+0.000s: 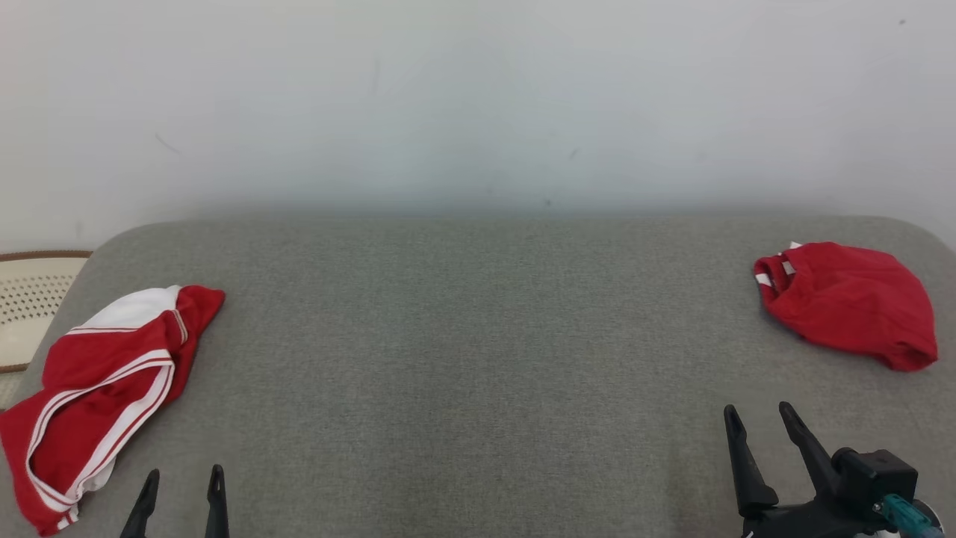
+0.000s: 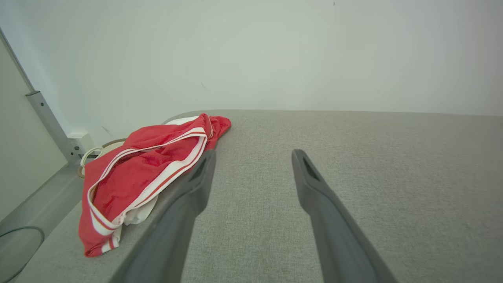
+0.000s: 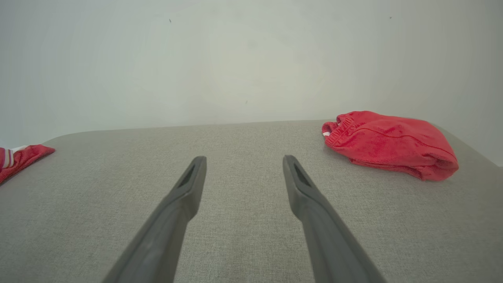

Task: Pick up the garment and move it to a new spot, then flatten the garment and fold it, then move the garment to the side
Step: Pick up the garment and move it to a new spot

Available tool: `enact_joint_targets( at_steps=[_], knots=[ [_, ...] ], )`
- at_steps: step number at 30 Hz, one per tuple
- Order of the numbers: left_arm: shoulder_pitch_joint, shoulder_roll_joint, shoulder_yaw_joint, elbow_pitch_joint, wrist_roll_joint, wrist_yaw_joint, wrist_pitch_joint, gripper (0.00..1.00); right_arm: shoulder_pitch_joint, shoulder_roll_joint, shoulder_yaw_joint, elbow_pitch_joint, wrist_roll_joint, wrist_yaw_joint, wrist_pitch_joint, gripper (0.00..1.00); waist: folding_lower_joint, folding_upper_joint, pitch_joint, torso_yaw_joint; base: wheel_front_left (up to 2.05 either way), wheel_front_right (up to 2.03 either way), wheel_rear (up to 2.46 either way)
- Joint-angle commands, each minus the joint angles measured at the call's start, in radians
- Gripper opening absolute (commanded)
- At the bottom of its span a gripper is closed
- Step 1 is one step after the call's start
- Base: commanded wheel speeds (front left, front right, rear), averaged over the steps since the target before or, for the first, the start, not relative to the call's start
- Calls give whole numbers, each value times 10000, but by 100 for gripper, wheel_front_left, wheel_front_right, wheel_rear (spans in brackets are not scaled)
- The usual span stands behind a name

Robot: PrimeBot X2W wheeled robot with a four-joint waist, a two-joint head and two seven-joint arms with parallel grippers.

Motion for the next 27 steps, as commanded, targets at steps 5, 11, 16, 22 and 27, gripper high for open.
enact_joint_targets(
  at_steps=[5, 11, 16, 22, 27],
  knots=[
    [136, 131, 96, -72, -47, 93, 51, 100, 117, 47, 31, 53, 54, -6, -83, 100, 0, -1, 5, 885, 0, 0, 0],
    [234, 296, 224, -313, 77, 277, 164, 100, 87, 130, 83, 147, 87, -6, -226, 100, 0, -1, -25, 1830, 0, 0, 0],
    [274, 423, 317, -509, 85, 411, 311, 100, -6, 193, 205, 275, 161, -6, -365, 100, 0, -1, -25, 2761, 0, 0, 0],
    [288, 492, 331, -636, 55, 442, 358, 100, -222, 253, 439, 367, 159, -6, -511, 100, 0, -1, 13, 3522, 0, 0, 0],
    [322, 531, 344, -727, 39, 515, 387, 100, -299, 264, 561, 492, 181, -6, -586, 100, 0, -1, 21, 3988, 0, 0, 0]
  ],
)
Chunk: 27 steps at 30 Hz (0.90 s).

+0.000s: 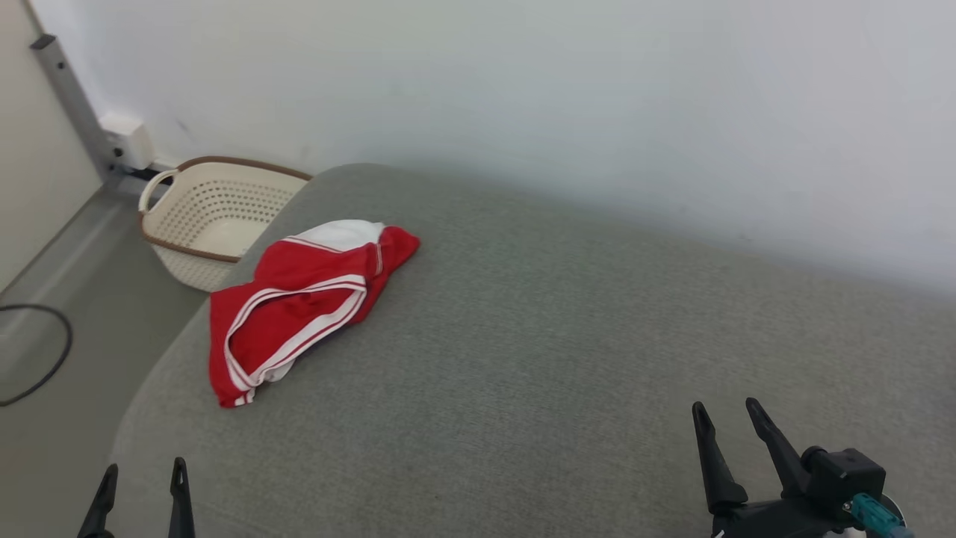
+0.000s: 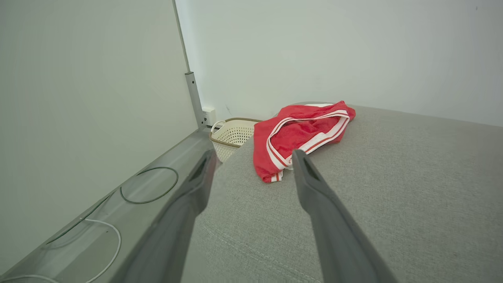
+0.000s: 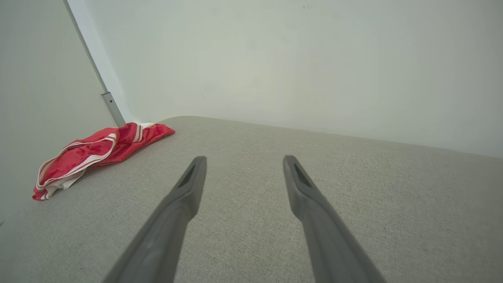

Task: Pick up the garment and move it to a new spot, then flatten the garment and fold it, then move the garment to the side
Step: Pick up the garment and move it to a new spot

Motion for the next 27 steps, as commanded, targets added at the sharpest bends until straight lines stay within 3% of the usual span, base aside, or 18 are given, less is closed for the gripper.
enact_joint_targets(
  at_steps=[1, 17, 27],
  knots=[
    [124, 55, 33, -62, -12, 35, -15, 100, -41, 11, 51, 48, 30, -6, -75, 100, 0, -1, 18, 509, 0, 0, 0],
    [336, 94, 220, -197, -198, 278, -182, 100, -395, -134, 395, 325, 176, -6, -146, 100, 0, -1, 174, 709, 0, 0, 0],
    [-547, 256, 154, -144, -401, 2, -164, 100, -281, -129, 305, 266, 154, -6, -110, 100, 0, -1, 157, 335, 0, 0, 0]
  ],
)
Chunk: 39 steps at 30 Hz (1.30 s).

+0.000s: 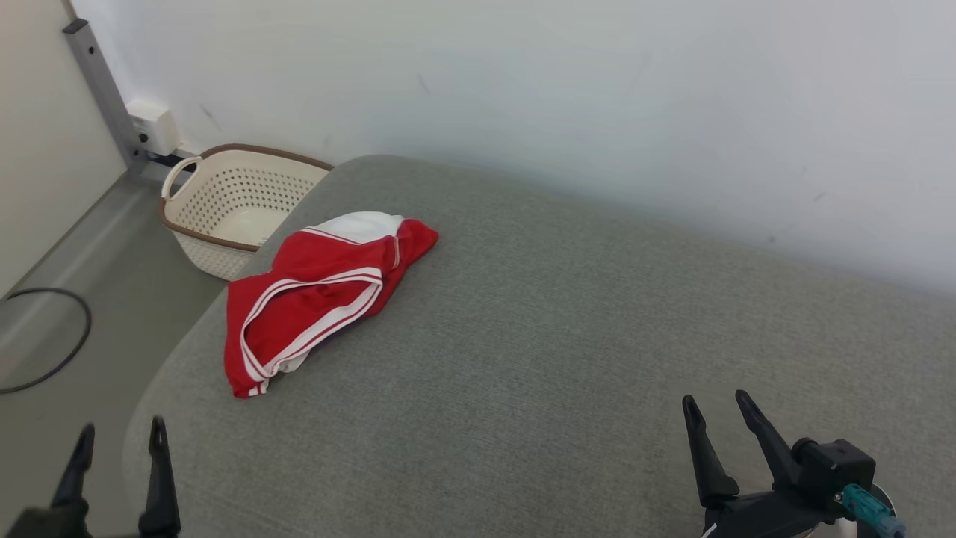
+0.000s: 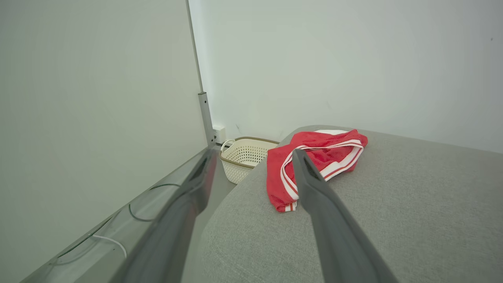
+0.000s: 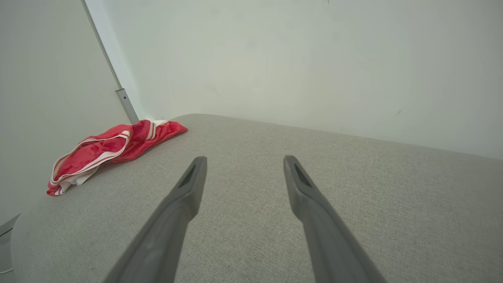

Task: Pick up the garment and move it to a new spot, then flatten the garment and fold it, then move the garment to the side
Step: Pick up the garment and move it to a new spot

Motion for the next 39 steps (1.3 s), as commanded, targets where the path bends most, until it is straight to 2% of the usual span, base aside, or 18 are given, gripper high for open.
enact_joint_targets(
  at_steps=[1, 7, 15, 25, 39],
  knots=[
    [-294, 119, 38, -5, -144, -91, 3, 100, 18, -45, 9, -26, 0, -6, 5, 100, -1, -1, 42, -202, 0, 0, 0],
    [-1613, 659, 93, -116, -148, -465, 208, 100, -121, -122, 35, -160, -51, -6, 123, 100, -1, -1, 188, -756, 0, 0, 0],
    [-3560, 1158, -48, 627, -335, -1084, 501, 100, -524, -305, 123, -296, 1, -6, 237, 100, -1, -1, 728, -1674, 0, 0, 0],
    [-5222, 1617, 281, 2192, -803, -1486, 494, 100, -1030, -508, 36, -455, -67, -6, 252, 100, -1, -1, 1701, -2952, 0, 0, 0],
    [-7155, 2160, 102, 4971, -1045, -2065, 969, 100, -1727, -702, -123, -787, -111, -6, 354, 100, -1, -1, 2931, -4069, 0, 0, 0]
  ],
)
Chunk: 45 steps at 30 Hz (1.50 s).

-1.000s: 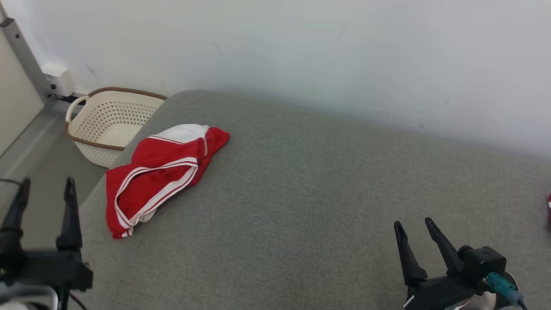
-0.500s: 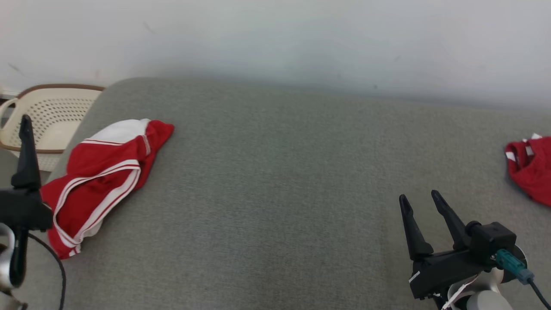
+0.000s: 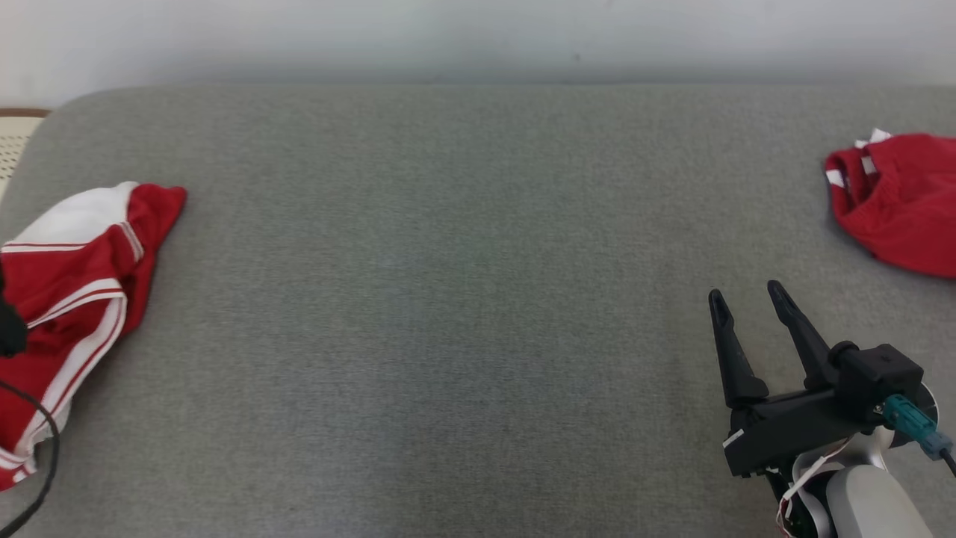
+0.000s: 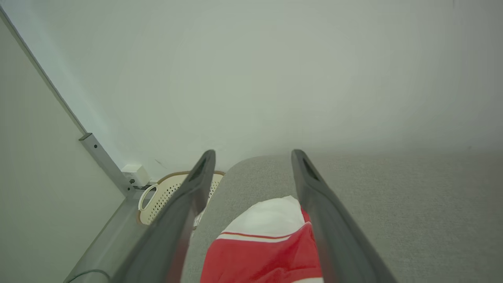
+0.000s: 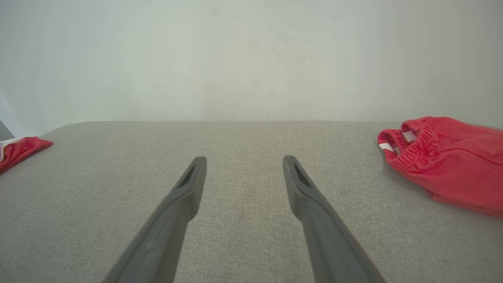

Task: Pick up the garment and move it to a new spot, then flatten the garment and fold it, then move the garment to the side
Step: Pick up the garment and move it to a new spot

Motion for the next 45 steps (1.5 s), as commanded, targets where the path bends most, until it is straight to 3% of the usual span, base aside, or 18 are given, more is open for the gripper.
enact_joint_targets(
  at_steps=[1, 12, 25, 29, 35, 36, 37, 38, 45],
  knots=[
    [-106, 132, 0, 87, 5, -64, -11, 100, -132, -51, 7, -40, 2, -6, -24, 100, -1, -2, 473, -480, 0, 0, 0],
    [-963, 400, -160, 2891, -223, -556, 119, 100, -295, 20, 3, -25, 28, -6, -24, 100, -1, -2, 818, -1015, 0, 0, 0],
    [-1603, 373, -772, 5361, -475, -1205, 1902, 100, -527, -42, 60, -40, 64, -6, 66, 100, -1, -2, 1161, -1230, 0, 0, 0],
    [-1645, 302, -908, 6108, -627, -1300, 2719, 100, -564, -67, 95, -18, 70, -6, 82, 100, -1, -2, 1260, -1350, 0, 0, 0],
    [-1797, 164, -1009, 6708, -837, -1374, 3140, 100, -580, -93, 60, -60, 24, -6, 160, 100, -1, -2, 1371, -1486, 0, 0, 0],
    [-1824, 157, -1054, 6786, -820, -1379, 3194, 75, -588, -106, 54, -59, 23, -6, 152, 100, -1, -2, 1378, -1498, 0, 0, 0],
    [-1847, 128, -1097, 6848, -831, -1395, 3256, 42, -600, -119, 47, -59, 24, -6, 158, 100, -1, -2, 1383, -1507, 0, 0, 0],
    [-1865, 110, -1142, 6910, -836, -1412, 3303, 0, -609, -120, 44, -63, 18, -6, 156, 100, -1, -2, 1381, -1513, 0, 0, 0],
    [-2131, 290, -1416, 6619, -624, -1460, 2521, 0, -554, -68, 18, 6, -21, -6, 168, 100, -1, -2, 1215, -1426, 0, 0, 0]
  ],
)
